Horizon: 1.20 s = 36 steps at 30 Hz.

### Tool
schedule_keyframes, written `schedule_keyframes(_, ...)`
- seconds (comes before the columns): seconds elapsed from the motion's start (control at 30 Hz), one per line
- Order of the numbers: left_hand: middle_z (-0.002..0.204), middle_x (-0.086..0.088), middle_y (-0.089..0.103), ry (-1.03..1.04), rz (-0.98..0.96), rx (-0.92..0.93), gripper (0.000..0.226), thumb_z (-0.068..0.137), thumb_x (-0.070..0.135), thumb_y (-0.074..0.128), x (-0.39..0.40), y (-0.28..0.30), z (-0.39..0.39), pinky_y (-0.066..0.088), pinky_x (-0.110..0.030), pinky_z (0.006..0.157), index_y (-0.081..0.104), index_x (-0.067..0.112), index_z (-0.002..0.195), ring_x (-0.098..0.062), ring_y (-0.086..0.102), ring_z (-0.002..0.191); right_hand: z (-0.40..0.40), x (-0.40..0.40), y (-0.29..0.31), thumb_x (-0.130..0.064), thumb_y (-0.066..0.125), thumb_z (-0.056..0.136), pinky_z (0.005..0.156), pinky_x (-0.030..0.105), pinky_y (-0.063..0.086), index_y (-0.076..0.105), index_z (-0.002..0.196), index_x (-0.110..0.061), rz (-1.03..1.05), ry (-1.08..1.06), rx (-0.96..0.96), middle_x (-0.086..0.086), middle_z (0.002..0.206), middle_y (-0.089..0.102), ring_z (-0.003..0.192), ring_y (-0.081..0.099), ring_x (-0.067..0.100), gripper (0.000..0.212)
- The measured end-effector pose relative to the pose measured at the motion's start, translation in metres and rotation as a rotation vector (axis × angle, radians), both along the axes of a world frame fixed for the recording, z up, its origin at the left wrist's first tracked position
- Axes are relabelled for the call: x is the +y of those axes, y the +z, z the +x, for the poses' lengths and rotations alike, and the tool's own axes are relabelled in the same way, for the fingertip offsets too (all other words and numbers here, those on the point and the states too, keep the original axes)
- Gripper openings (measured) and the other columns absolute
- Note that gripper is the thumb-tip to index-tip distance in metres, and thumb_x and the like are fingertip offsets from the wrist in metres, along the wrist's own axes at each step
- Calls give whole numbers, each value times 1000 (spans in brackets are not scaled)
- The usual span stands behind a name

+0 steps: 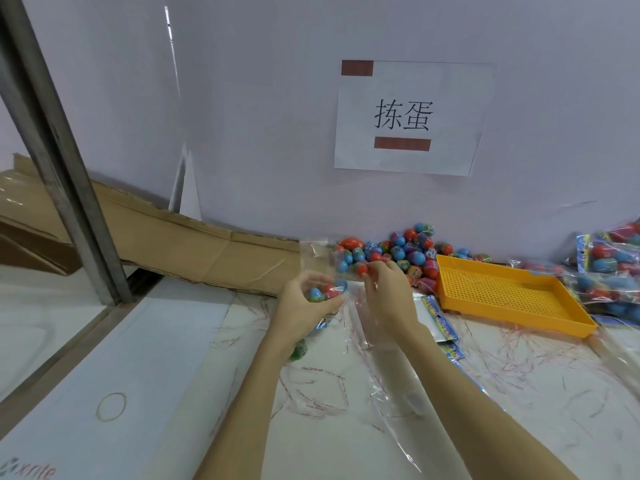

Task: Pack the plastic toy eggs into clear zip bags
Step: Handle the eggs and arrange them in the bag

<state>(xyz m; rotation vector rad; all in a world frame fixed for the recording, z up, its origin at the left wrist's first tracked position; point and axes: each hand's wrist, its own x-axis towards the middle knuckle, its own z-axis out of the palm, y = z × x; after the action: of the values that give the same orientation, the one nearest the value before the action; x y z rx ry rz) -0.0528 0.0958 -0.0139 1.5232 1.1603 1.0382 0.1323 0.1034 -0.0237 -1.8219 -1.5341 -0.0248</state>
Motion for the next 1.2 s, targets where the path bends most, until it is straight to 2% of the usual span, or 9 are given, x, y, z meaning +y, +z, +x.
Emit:
schedule_keyframes(0.1, 104, 12, 71, 19, 83, 82, 36, 80, 33, 88, -1, 0, 1, 52, -10, 65, 68, 29, 110, -5, 69, 90, -7, -19, -1, -20, 57, 103, 81, 34, 55, 70, 118, -14, 151, 56, 129, -3, 103, 61, 89, 59, 13, 20)
schedule_keyframes(0.23, 98, 15, 69, 65, 171, 205, 38, 80, 36, 88, -3, -2, 7, 45, 0, 59, 67, 30, 111, 0, 65, 84, -15, -42, 8, -15, 59, 102, 74, 8, 49, 70, 121, -12, 316, 108, 265, -2, 110, 64, 88, 59, 2, 22)
schedule_keyframes(0.37, 93, 20, 65, 75, 244, 258, 47, 79, 35, 89, -5, -2, 9, 42, 3, 63, 67, 26, 119, 4, 61, 85, -19, -55, 28, -11, 63, 99, 80, 7, 50, 69, 124, -8, 469, 202, 287, -4, 116, 64, 99, 61, -1, 26)
schedule_keyframes(0.57, 107, 5, 72, 6, 374, 386, 49, 83, 34, 85, -8, -2, 10, 59, -36, 94, 66, 22, 126, -14, 66, 101, -16, -61, 35, -9, 70, 94, 70, 11, 55, 68, 127, -8, 445, 299, 203, -2, 117, 67, 80, 69, 5, 33)
schedule_keyframes(0.63, 119, 2, 71, -4, 409, 399, 62, 83, 38, 83, -7, -4, 10, 56, -33, 99, 61, 22, 138, -12, 64, 108, -11, -62, 33, -8, 68, 95, 65, 9, 53, 67, 129, -8, 392, 351, 110, 1, 111, 69, 66, 70, 9, 34)
schedule_keyframes(0.8, 103, 28, 65, 17, 427, 356, 79, 76, 74, 62, -10, -1, 13, 47, -11, 77, 54, 32, 143, 1, 61, 93, -8, -61, 32, -10, 61, 97, 64, 12, 55, 66, 132, -13, 313, 357, 84, -8, 105, 63, 58, 67, 9, 35)
schedule_keyframes(0.9, 89, 27, 63, 4, 504, 377, 65, 77, 84, 50, -12, 1, 11, 57, -19, 70, 51, 47, 131, 5, 63, 83, -9, -63, 33, -14, 60, 100, 55, 14, 54, 64, 125, -26, 229, 367, 146, -15, 99, 68, 51, 66, 6, 28)
schedule_keyframes(1.03, 89, 20, 66, -25, 526, 384, 48, 83, 69, 54, -14, 3, 11, 62, -25, 73, 54, 44, 123, 2, 66, 82, -14, -67, 34, -21, 63, 100, 50, 18, 51, 64, 103, -37, 214, 406, 227, -24, 99, 68, 54, 67, 7, 16)
schedule_keyframes(1.2, 95, 7, 73, -23, 516, 375, 40, 92, 42, 72, -14, 4, 11, 62, -30, 75, 62, 26, 128, -12, 70, 86, -23, -68, 33, -15, 64, 99, 53, 16, 51, 64, 103, -34, 208, 444, 327, -21, 102, 66, 60, 68, 8, 19)
